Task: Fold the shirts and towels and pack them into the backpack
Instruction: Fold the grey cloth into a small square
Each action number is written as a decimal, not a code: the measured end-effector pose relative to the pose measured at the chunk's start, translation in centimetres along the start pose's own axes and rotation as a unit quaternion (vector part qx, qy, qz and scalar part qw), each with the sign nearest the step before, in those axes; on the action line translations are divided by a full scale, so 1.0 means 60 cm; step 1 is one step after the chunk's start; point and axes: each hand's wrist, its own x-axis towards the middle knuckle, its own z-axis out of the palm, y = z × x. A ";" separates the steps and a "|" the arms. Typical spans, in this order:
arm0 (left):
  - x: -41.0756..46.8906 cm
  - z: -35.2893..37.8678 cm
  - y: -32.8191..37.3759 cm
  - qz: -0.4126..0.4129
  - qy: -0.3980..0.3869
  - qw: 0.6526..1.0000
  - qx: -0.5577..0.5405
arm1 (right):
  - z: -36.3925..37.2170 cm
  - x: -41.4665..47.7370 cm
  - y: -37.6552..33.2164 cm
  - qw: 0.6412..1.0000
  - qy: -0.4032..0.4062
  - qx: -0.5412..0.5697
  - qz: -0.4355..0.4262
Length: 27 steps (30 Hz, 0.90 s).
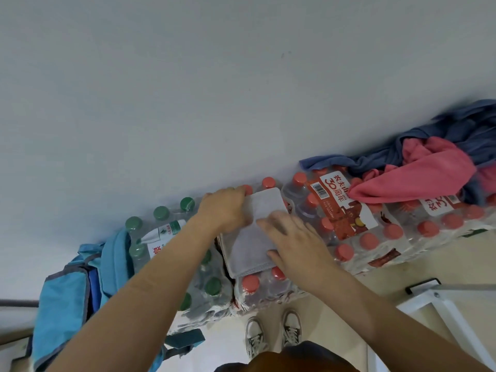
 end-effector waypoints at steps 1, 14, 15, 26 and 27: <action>0.005 -0.003 0.000 0.000 -0.016 1.000 0.001 | 0.001 0.004 -0.005 1.000 -0.004 -0.007 -0.013; -0.027 0.014 0.009 0.077 0.222 0.967 0.102 | -0.016 0.036 0.010 0.968 -0.095 0.216 0.083; -0.033 0.015 0.010 0.076 0.227 0.966 0.097 | -0.027 0.046 0.020 0.934 -0.120 0.306 0.142; -0.089 0.072 -0.009 0.205 0.281 0.933 0.097 | -0.065 0.076 0.048 0.697 -0.084 0.633 0.326; -0.091 0.077 -0.015 0.227 0.290 0.925 0.099 | -0.056 0.072 0.044 0.706 -0.062 0.620 0.336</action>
